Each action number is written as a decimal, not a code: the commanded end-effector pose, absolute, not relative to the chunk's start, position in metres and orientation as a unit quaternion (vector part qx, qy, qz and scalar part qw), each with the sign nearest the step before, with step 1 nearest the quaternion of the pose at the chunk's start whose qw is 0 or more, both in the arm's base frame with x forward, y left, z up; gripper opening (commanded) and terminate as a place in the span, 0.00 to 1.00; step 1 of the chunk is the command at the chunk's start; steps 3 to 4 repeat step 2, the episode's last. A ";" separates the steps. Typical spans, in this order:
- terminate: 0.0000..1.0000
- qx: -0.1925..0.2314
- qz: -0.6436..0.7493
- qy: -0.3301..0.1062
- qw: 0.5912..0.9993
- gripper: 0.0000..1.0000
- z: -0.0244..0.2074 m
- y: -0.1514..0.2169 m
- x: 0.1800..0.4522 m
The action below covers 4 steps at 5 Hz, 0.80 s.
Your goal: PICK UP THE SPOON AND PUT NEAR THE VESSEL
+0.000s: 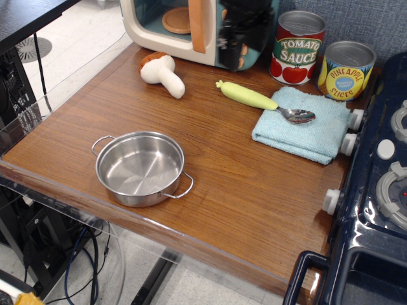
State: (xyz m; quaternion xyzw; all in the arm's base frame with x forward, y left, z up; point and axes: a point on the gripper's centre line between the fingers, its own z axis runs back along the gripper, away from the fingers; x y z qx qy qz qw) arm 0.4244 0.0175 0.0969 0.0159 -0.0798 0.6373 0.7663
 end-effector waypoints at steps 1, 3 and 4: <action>0.00 -0.011 0.638 -0.111 0.762 1.00 0.130 0.027 0.420; 1.00 -0.011 0.638 -0.111 0.762 1.00 0.130 0.027 0.420; 1.00 -0.011 0.638 -0.111 0.762 1.00 0.130 0.027 0.420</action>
